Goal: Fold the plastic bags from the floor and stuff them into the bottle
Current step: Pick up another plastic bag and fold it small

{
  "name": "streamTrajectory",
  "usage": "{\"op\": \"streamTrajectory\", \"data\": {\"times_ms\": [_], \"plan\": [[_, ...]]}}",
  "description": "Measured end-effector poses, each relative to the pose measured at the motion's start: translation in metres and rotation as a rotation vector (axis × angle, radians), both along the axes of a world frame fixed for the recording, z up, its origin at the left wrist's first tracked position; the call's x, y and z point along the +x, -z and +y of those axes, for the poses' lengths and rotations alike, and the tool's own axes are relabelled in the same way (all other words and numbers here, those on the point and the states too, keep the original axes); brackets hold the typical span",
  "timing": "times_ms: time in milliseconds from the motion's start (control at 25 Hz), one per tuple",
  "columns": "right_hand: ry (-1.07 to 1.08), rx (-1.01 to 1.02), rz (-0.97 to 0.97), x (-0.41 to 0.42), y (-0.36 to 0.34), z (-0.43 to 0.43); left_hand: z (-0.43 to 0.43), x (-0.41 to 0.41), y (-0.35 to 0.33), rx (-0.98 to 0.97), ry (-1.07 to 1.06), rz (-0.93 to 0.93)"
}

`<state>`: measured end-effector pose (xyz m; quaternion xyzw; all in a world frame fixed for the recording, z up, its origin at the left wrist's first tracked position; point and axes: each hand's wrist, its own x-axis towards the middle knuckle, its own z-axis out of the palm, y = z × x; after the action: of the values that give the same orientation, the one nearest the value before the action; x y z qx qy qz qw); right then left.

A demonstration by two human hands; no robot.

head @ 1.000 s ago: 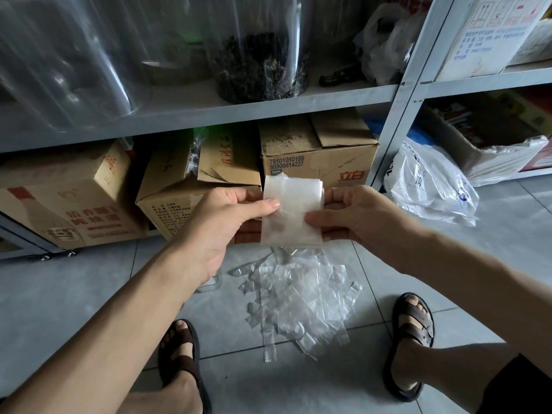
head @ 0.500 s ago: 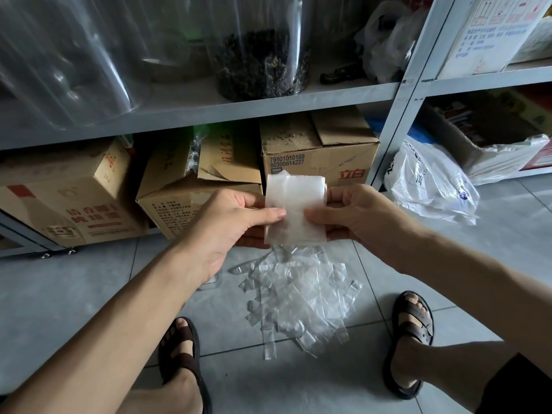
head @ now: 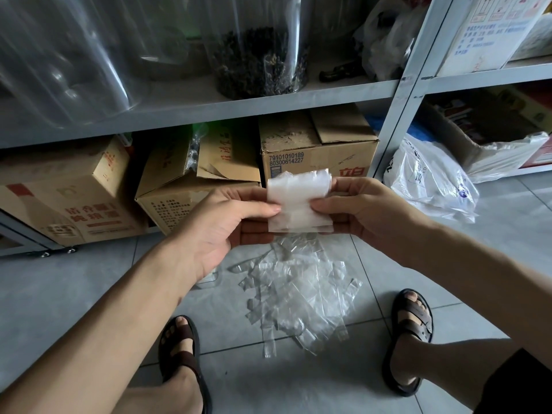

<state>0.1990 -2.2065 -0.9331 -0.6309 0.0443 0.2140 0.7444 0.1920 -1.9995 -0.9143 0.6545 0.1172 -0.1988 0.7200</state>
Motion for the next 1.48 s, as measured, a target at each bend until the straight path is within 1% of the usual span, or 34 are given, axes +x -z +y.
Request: {"op": "streamTrajectory", "data": {"times_ms": [80, 240, 360, 600, 960, 1280, 1480], "plan": [[0.002, -0.001, 0.000, -0.0003, -0.0013, 0.0001, 0.0011, 0.0000, -0.0006, -0.006, 0.006, 0.003], [0.001, -0.017, -0.011, -0.0010, -0.0025, 0.0008, 0.0010, -0.0029, -0.0005, 0.013, 0.066, -0.057], [0.003, -0.003, -0.008, -0.0010, -0.0041, 0.0009, -0.0004, -0.0021, -0.0006, -0.009, 0.048, -0.070], [0.018, 0.076, 0.003, -0.0019, -0.0093, 0.0018, -0.0015, -0.0025, -0.0049, -0.153, 0.030, 0.002], [-0.044, 0.119, 0.005, -0.0012, -0.0093, 0.0028, -0.0009, -0.0042, -0.0076, -0.195, 0.049, 0.014], [-0.062, 0.134, 0.026, -0.0025, -0.0100, 0.0020, -0.0010, -0.0051, -0.0084, -0.160, 0.077, -0.004], [-0.075, 0.089, -0.043, -0.0038, -0.0084, 0.0016, 0.0013, -0.0044, -0.0058, -0.146, 0.104, -0.010]]}}
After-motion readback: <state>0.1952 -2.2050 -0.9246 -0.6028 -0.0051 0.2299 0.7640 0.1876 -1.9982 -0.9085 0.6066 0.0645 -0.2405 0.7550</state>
